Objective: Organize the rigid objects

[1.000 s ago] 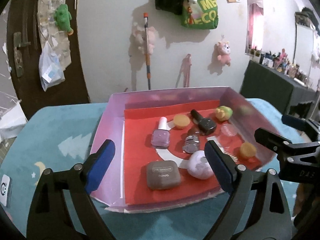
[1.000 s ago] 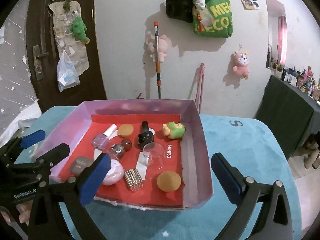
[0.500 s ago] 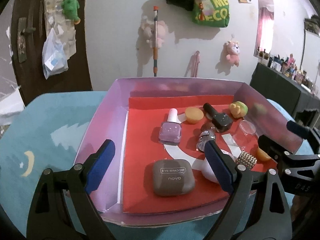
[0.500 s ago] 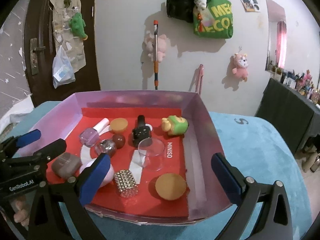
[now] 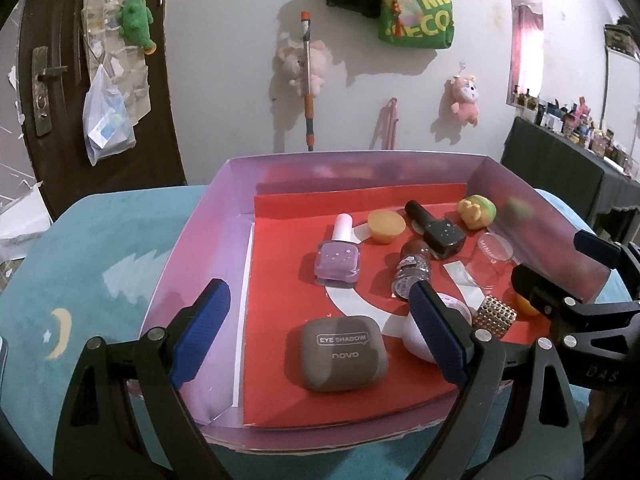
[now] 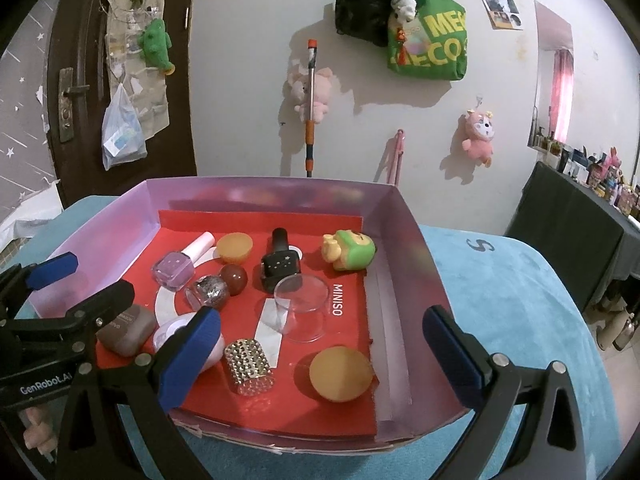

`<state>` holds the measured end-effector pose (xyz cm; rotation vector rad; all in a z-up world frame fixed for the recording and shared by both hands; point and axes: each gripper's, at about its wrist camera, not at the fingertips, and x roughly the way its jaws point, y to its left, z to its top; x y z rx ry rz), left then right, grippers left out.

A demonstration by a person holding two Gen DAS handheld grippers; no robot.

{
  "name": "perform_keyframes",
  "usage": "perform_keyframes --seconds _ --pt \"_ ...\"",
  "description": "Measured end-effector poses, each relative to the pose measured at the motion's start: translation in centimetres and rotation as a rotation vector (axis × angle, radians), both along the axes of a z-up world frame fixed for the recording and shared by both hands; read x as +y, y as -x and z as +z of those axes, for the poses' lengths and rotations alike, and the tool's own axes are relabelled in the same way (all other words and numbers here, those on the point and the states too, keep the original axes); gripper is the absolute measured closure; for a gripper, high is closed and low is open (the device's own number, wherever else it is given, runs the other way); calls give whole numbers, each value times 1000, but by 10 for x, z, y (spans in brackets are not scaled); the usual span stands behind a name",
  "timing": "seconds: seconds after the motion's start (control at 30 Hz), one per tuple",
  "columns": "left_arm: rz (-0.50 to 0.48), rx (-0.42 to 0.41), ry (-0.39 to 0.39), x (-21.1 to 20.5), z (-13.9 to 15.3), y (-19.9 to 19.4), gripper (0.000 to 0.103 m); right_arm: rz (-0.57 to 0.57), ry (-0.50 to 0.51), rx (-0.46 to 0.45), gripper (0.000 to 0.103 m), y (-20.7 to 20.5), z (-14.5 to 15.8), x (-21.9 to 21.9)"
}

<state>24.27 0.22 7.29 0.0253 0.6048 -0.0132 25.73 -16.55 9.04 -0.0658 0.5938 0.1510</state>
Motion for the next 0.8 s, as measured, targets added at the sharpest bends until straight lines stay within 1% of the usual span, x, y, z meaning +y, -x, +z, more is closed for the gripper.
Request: perform_keyframes --seconds 0.8 --pt "4 3 -1 1 0 0 11 -4 4 0 0 0 0 0"
